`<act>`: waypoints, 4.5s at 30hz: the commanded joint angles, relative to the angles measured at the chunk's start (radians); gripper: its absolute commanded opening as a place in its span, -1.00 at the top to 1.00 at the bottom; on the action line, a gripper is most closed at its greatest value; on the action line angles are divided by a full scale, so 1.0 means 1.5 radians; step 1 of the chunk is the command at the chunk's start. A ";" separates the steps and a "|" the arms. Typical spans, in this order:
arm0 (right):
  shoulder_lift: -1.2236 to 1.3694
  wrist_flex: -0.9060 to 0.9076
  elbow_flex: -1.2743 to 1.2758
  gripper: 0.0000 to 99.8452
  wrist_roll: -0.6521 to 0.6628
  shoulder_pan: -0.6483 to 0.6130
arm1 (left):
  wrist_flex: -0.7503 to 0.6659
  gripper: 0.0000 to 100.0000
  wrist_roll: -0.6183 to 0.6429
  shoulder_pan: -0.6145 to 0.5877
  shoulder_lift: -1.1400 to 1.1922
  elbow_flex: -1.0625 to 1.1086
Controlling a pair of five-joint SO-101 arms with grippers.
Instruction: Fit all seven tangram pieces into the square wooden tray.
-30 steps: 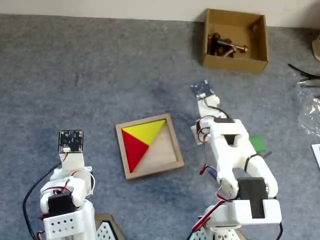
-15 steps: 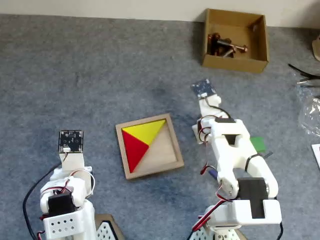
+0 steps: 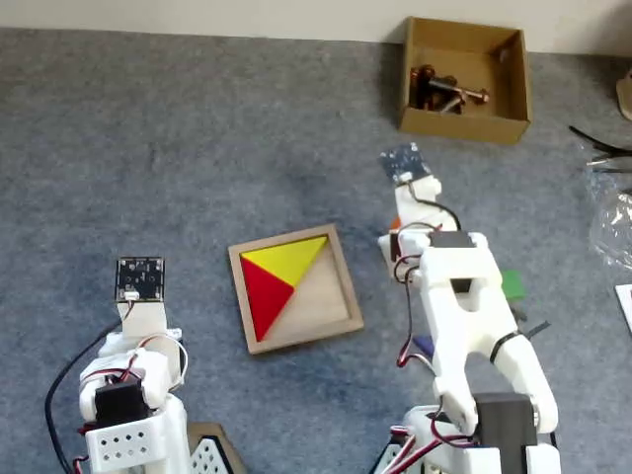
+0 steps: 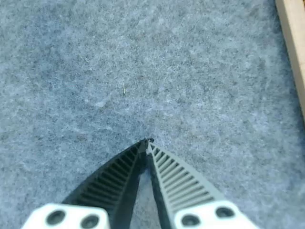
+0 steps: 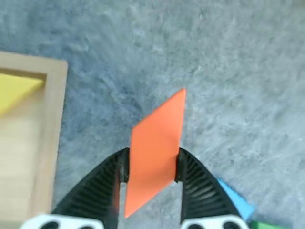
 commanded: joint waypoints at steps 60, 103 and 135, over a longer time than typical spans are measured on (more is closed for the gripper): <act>-0.029 -0.004 0.054 0.94 -0.282 -0.318 | 0.003 0.99 0.006 -0.009 -0.005 0.013; -0.036 0.076 0.053 0.91 -0.141 -0.329 | 0.003 0.99 0.006 -0.009 -0.005 0.013; -0.186 -0.011 0.176 0.99 -0.111 -0.405 | 0.003 0.99 0.006 -0.009 -0.005 0.013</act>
